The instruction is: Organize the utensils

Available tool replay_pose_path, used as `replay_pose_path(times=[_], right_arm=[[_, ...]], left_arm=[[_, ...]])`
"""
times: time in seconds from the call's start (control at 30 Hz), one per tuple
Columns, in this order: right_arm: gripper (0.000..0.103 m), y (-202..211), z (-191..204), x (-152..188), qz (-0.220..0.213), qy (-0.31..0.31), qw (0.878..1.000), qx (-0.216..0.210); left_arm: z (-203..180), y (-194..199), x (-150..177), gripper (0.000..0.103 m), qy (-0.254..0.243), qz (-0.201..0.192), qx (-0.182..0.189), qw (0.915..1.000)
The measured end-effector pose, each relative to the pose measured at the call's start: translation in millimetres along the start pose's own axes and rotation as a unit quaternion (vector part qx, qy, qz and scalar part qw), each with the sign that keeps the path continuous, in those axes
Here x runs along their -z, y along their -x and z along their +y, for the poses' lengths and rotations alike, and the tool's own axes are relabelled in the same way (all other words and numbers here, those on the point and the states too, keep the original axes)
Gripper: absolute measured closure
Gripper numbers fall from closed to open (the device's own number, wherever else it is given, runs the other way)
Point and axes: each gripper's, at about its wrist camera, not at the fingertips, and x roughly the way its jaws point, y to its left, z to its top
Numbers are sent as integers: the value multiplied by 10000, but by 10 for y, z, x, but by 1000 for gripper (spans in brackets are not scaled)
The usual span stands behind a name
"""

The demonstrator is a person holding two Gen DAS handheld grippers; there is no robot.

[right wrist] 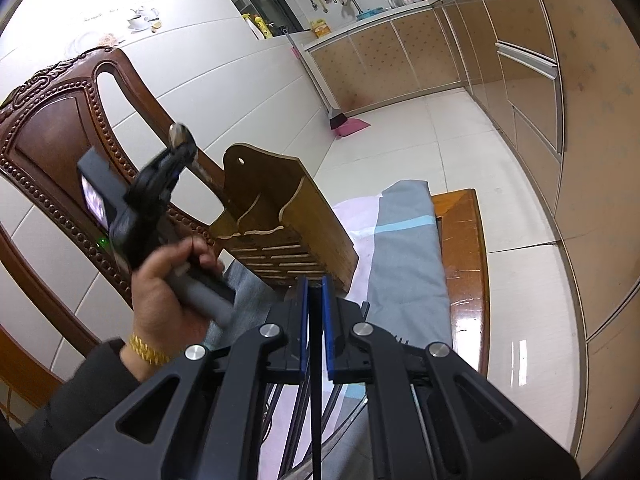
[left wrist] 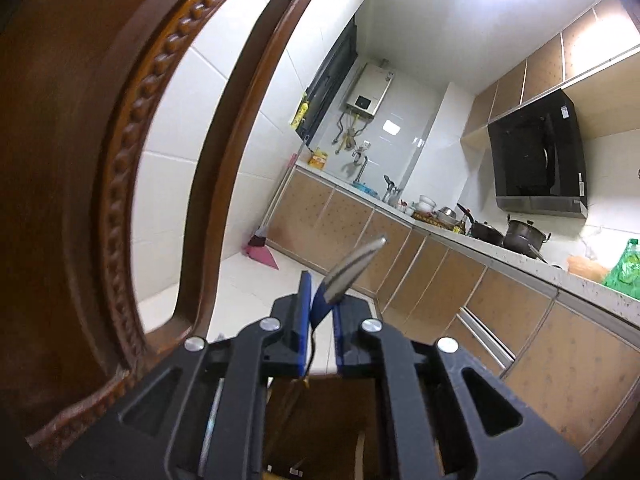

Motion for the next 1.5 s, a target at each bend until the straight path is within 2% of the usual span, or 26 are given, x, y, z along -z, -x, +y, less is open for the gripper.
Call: replay_pose_path(times=[0.07,0.1,0.13,0.17,0.23,0.27,0.33,0.37,0.43,0.5,0.53,0.6,0.67,0.73,0.8,0.87,0.9,1.03,1.2,1.37,1.5], right_arm=[[96,0,11,-6,-10,-3,10000,-17],[96,4,19,-10,-22,-2,10000,-31],[96,8,25,-13,-32,-5,10000,-47],[96,16,33,-17,-43,-1,10000,-57],[96,60,38,-27,-119,-4,9999,-80],[96,77,34,-33,-150,-19,9998,-95],[96,133,11,-41,-225,-112,9996,-132],[96,150,5,-43,-239,-157,9995,-159],[96,218,42,-33,-281,-185,9991,-246],[96,298,148,-19,-328,-112,9989,-321],[96,351,224,-16,-366,-74,9987,-358],[95,445,386,-23,-492,68,9982,-350],[96,508,570,-41,-570,227,9976,-308],[96,558,747,-67,-667,317,9969,-257],[96,596,888,-116,-770,376,9961,-189],[96,625,1058,-199,-879,506,9948,-73],[96,633,1140,-259,-925,584,9940,-14],[96,636,1426,-561,-1195,858,9889,232],[96,598,1695,-1022,-1410,1050,9834,444],[96,555,1903,-1385,-1617,1181,9778,619],[96,481,1978,-1563,-1744,1230,9737,792]], left_arm=[[39,77,80,91,-80,63,-10,9999],[56,107,109,82,-144,105,-25,9998],[64,149,137,68,-230,143,-19,9996],[66,198,161,61,-349,153,-34,9993],[54,324,168,34,-558,221,86,9982],[49,409,166,29,-658,266,168,9973],[4,596,122,10,-902,545,264,9941],[-16,723,100,8,-984,777,387,9914],[-66,992,66,5,-1265,1324,670,9808],[-117,1267,66,5,-1754,1788,730,9654],[-132,1433,85,4,-2045,2000,798,9549],[-141,1691,143,4,-2585,2225,681,9376],[-112,1799,241,4,-2797,2411,612,9273],[-67,1803,303,4,-2751,2535,561,9257],[2,1744,379,4,-2581,2754,325,9255],[88,1630,493,4,-2515,3188,39,9139],[111,1601,560,4,-2626,3260,-46,9082],[140,1512,638,4,-2949,3326,-195,8955],[237,1445,481,4,-2720,3256,-306,9050],[290,1368,400,4,-2680,3165,-398,9091],[365,1287,388,4,-2542,3249,-441,9099]])
